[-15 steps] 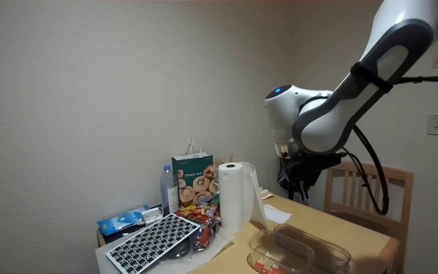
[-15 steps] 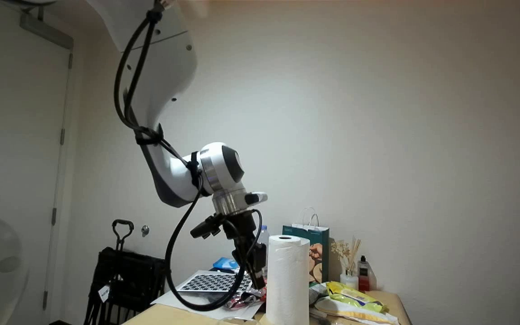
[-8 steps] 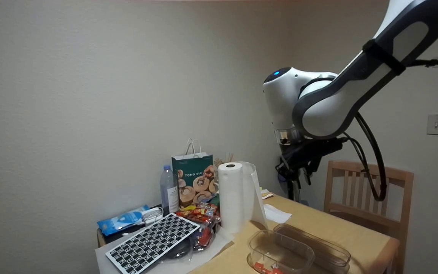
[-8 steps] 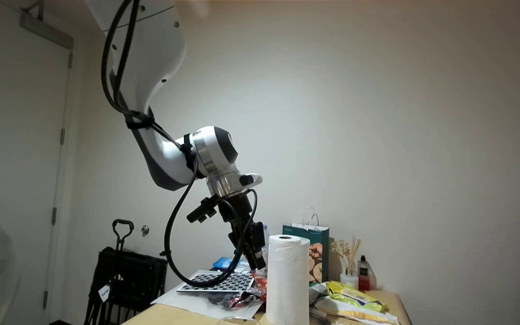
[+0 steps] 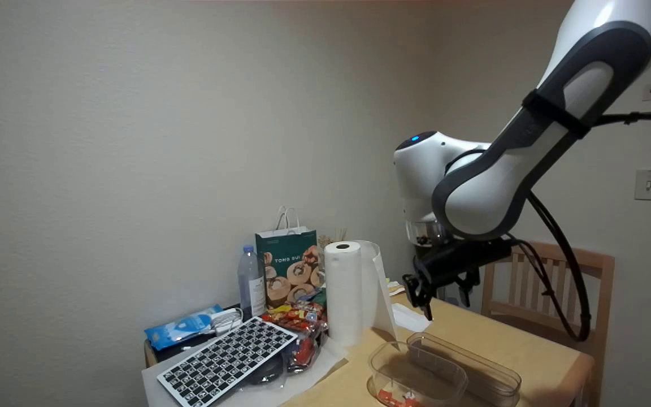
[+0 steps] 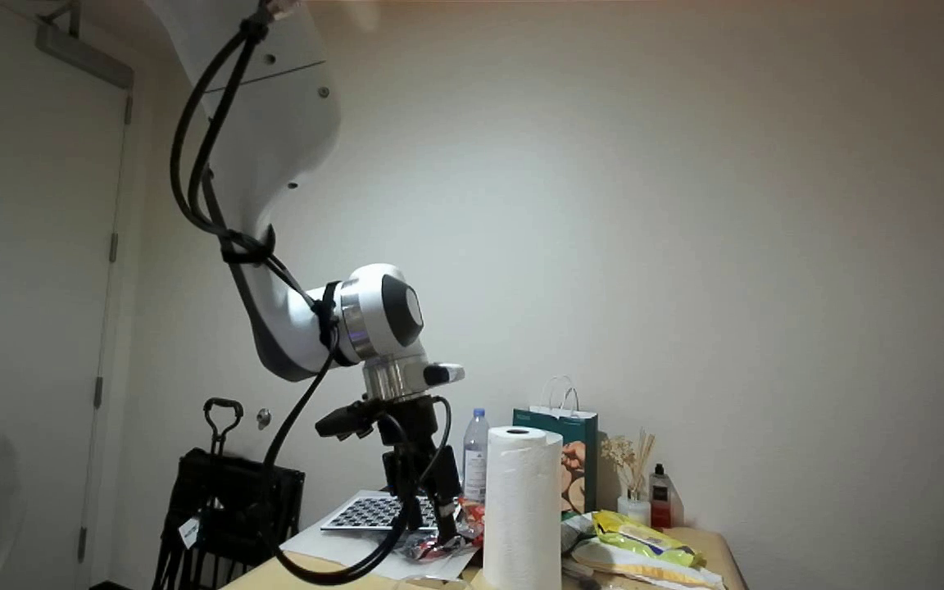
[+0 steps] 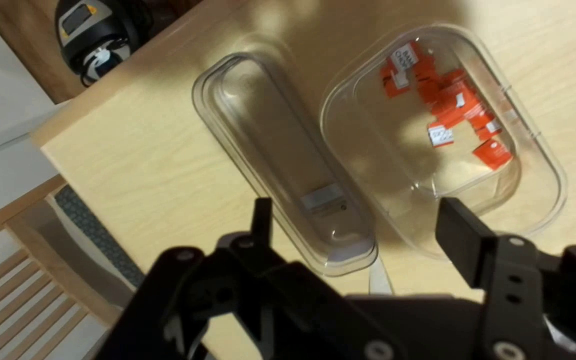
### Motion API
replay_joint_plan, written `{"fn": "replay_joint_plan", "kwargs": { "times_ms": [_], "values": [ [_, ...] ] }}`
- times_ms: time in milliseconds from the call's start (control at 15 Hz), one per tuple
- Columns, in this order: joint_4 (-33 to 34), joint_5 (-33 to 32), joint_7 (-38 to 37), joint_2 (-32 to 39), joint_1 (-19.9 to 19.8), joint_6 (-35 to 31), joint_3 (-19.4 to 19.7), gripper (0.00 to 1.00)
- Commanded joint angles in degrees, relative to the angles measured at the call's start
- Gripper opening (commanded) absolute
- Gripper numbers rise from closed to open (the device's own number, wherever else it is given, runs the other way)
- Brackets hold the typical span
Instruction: Pour the contents of the bowl into the glass container
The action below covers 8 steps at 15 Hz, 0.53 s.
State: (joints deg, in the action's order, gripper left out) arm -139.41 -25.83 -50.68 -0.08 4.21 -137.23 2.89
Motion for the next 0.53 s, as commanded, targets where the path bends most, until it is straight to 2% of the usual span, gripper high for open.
{"fn": "replay_joint_plan", "kwargs": {
  "times_ms": [0,133,200,267,467],
  "values": [
    [-2.77,5.71,8.33,4.49,-2.13,-7.93,-0.64,1.0],
    [-3.53,6.42,11.51,7.93,-2.43,-12.37,-0.27,1.0],
    [-3.24,6.39,12.26,9.83,-2.35,-12.89,-0.05,1.0],
    [-2.89,4.61,8.39,7.14,-1.06,-9.86,0.35,1.0],
    [-2.85,4.99,9.6,10.3,-0.65,-11.81,1.1,1.0]
  ]
}}
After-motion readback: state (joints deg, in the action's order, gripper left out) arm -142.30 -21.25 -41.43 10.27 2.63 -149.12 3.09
